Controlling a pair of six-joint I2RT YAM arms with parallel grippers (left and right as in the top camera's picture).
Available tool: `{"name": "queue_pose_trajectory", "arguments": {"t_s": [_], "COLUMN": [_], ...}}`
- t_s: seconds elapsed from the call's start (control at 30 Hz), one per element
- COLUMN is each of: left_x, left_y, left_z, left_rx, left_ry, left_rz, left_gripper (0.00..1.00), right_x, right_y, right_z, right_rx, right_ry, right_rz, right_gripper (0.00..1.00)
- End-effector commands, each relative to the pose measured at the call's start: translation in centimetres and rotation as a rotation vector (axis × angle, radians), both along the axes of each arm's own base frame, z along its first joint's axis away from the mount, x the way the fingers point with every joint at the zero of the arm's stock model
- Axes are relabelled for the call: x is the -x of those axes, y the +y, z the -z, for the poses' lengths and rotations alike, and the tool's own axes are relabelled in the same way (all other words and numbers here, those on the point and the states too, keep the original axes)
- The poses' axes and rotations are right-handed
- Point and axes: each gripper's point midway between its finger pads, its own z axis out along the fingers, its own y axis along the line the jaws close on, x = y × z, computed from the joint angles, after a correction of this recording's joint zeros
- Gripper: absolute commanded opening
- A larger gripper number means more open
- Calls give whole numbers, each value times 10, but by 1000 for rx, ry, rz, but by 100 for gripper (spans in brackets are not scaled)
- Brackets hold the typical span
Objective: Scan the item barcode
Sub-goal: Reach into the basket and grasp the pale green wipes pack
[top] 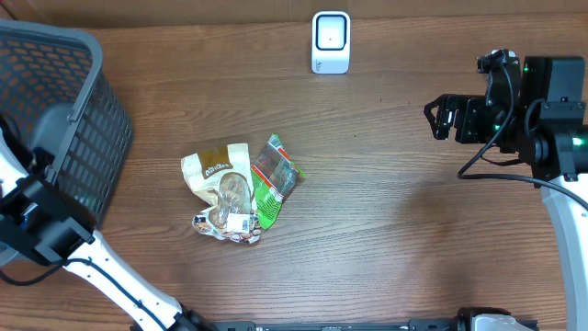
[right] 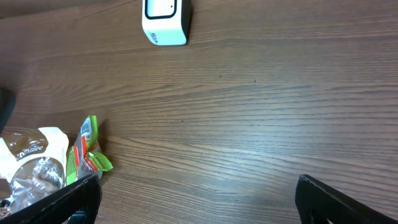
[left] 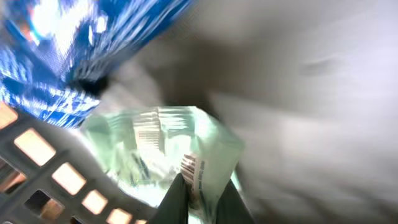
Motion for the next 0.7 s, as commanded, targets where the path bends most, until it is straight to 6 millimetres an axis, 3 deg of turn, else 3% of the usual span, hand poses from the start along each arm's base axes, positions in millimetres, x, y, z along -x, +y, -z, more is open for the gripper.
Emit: {"name": "queue_pose_trajectory", "arguments": {"t_s": [0.0,0.13,0.47,0.5,0.57,0.6,0.67], "left_x": [-41,-57,-72,-73,-74,-77,-81], "left_y": [-5,-2,-20,-15,-3,3,11], "left_z": [-54,-82,-80,-81,-82,-82,-76], "left_rx": [-46,-119,-117,-150,-218,-243,-275], "left_ry": [-231,-308,-301,-296,-291,-296,-301], "left_rz": [2,22,74,62,23,9,-19], "left_gripper": [4,4,5,32,65,77,80], "right_x": [-2,-1,-1,-1,-1,-1,-1], "right_y": [1,1,1,1,1,1,1], "right_z": [-11,-10,-10,-10,-10,-10,-10], "right_rx": [-7,-7,-7,-7,-7,-7,-7], "right_ry": [-26,-24,-21,-21,-21,-21,-21], "right_rz": [-3,-3,-3,-3,-3,-3,-3], "right_gripper": [100,100,100,100,100,100,100]}}
